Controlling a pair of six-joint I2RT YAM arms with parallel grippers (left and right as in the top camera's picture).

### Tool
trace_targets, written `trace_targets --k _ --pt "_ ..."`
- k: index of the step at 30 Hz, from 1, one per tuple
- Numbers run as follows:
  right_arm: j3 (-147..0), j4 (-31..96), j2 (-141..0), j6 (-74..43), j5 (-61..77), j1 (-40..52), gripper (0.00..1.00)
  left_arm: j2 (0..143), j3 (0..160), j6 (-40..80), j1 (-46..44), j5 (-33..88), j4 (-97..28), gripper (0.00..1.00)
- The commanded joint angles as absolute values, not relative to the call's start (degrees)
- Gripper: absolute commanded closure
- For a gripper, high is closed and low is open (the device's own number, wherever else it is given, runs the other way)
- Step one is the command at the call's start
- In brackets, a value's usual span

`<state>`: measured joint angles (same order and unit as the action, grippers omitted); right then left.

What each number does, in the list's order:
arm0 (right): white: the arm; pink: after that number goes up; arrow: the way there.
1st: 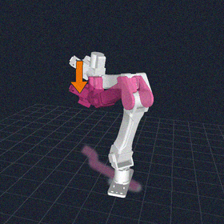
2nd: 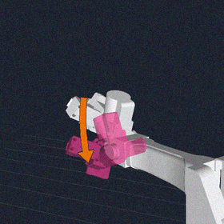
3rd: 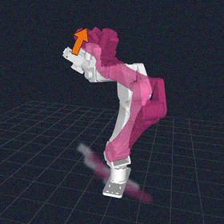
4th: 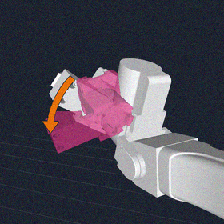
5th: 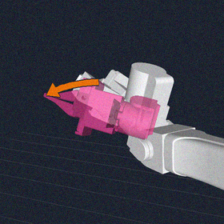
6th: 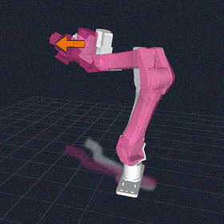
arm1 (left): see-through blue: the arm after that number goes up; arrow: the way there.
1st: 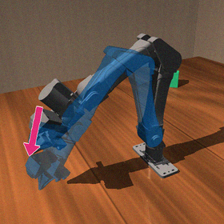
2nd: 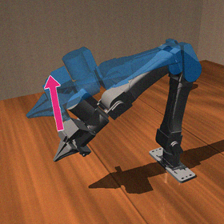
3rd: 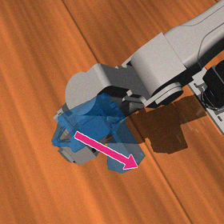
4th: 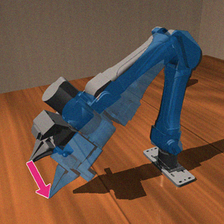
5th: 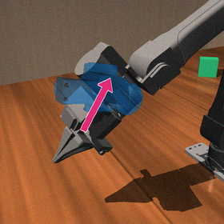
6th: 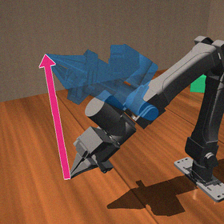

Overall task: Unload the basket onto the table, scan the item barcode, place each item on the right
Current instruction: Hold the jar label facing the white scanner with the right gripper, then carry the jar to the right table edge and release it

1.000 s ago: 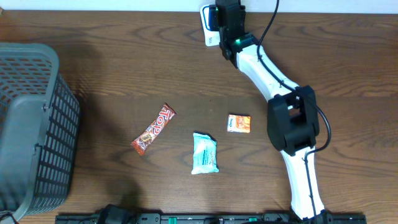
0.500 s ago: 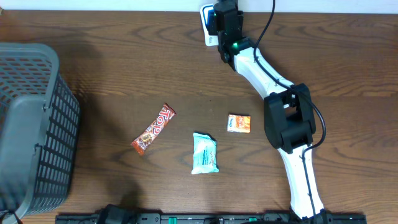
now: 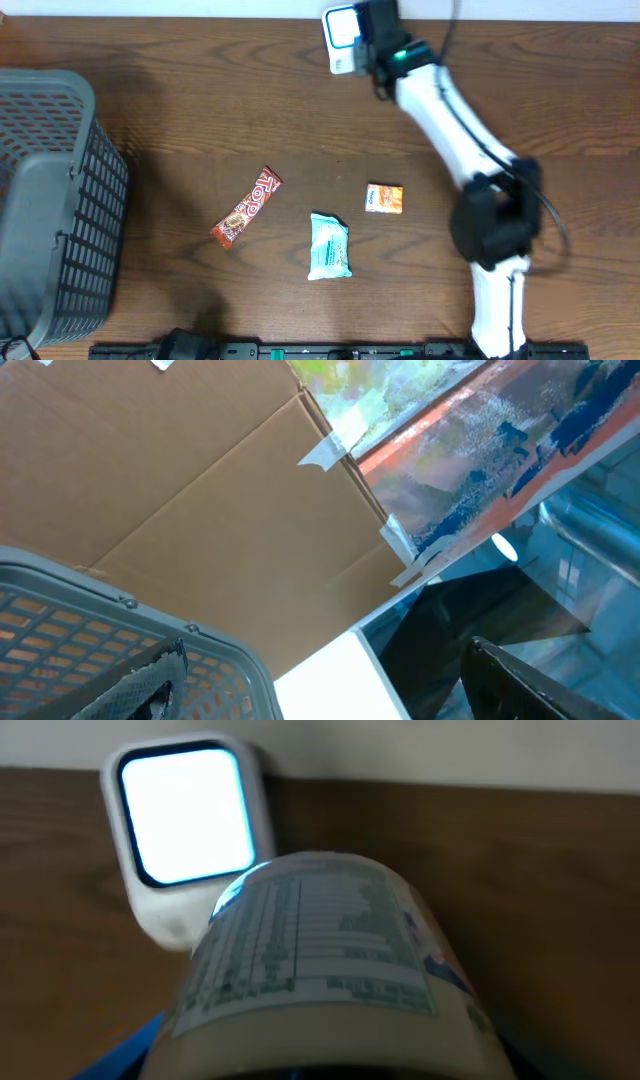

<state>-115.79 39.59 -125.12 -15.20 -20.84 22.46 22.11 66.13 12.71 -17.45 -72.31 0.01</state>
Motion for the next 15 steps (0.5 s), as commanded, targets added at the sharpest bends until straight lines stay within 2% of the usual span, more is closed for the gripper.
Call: trace_targets --k 1,5,8,11,15 --pt "-117.27 49.06 -114.24 -24.75 -29.76 18.50 0.47 22.20 65.78 14.11 -17.58 -72.38 0.10 0.12" --pt "-117.27 68.45 -108.77 -39.77 -31.14 11.16 0.47 22.17 65.43 14.44 -17.58 -72.38 0.10 0.12" --pt "-117.27 78.52 -107.87 -47.37 -31.00 4.08 0.47 22.15 65.32 15.03 -17.58 -72.38 0.10 0.12" --pt "-116.55 82.52 -108.49 -48.62 -29.19 -4.47 0.47 22.15 65.28 15.20 -17.58 -72.38 0.10 0.12" --pt "-112.42 80.75 -109.49 -48.60 -24.38 -14.66 0.43 22.17 64.90 15.38 -17.58 -72.36 0.10 0.12"
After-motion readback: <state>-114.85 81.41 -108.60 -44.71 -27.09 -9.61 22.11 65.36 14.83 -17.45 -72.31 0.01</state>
